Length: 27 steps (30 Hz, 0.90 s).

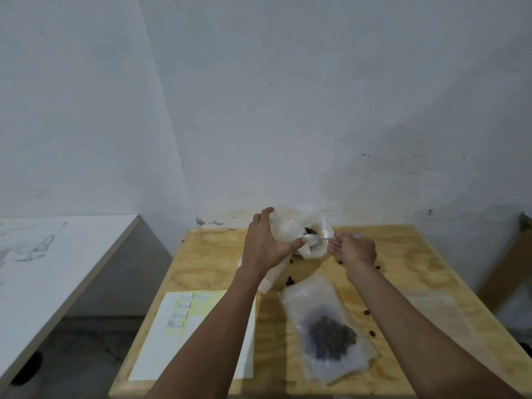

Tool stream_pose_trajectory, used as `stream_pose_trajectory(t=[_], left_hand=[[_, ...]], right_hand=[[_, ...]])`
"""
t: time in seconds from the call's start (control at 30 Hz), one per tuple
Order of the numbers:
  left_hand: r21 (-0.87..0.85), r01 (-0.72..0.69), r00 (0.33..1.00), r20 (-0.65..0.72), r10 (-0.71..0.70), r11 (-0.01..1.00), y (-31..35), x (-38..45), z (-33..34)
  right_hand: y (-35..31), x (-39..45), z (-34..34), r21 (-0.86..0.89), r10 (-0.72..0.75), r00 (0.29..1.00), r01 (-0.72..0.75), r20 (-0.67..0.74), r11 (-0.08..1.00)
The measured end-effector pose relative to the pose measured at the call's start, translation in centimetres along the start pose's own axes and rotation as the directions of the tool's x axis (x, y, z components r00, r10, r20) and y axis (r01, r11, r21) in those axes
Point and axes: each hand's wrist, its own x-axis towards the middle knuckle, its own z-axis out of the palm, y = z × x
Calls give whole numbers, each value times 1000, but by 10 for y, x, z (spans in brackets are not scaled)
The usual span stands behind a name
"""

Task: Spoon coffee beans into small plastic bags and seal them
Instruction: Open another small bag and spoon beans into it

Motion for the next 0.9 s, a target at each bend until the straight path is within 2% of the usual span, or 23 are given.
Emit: stream_pose_trajectory(t=[0.07, 0.17, 0.23, 0.27, 0.3, 0.37, 0.4, 0.47, 0.53, 0.6, 0.67, 0.8, 0.9], left_hand=[[-30, -3, 999, -34, 2, 1000, -2, 0, 1], [-66, -4, 998, -56, 0, 998, -4, 0, 2], [-80, -10, 998, -69, 5, 997, -5, 1, 3], [-87, -11, 997, -71, 4, 996, -4, 1, 2], [-98, -6, 997, -74, -1, 995, -3, 2, 2], [-145, 24, 996, -87, -37, 989, 2, 3, 1], [-183, 48, 993, -97, -67, 982, 6, 4, 0], [-284, 91, 985, -113, -128, 954, 14, 7, -2], [-385, 122, 978, -109, -177, 915, 23, 10, -5], [-446, 144, 972, -102, -210, 883, 32, 12, -10], [-469, 132, 971, -115, -208, 873, 40, 12, -16], [-557, 39, 980, -142, -141, 830, 50, 4, -31], [-645, -7, 996, -69, -49, 764, 54, -5, -42]], right_hand=[[9, 6, 4, -108, 44, 999, -43, 12, 993], [9, 6, 7, -379, 29, 999, -36, -24, 925], [5, 1, 7, -543, -60, 996, 10, -73, 840], [0, -3, 6, -580, -162, 982, 78, -94, 811], [-5, -7, 5, -576, -285, 954, 185, -88, 796], [-20, -14, 3, -431, -452, 891, 425, 44, 796], [-29, -18, 3, -314, -444, 882, 471, 158, 824], [-49, -34, 4, -160, -339, 836, 440, 430, 883], [-64, -47, 8, -117, -274, 759, 416, 590, 902], [-69, -59, 12, -115, -299, 726, 461, 619, 880], [-68, -65, 15, -117, -375, 730, 525, 572, 843], [-69, -71, 10, -157, -532, 739, 633, 414, 758], [-71, -76, 1, -143, -536, 732, 637, 420, 758]])
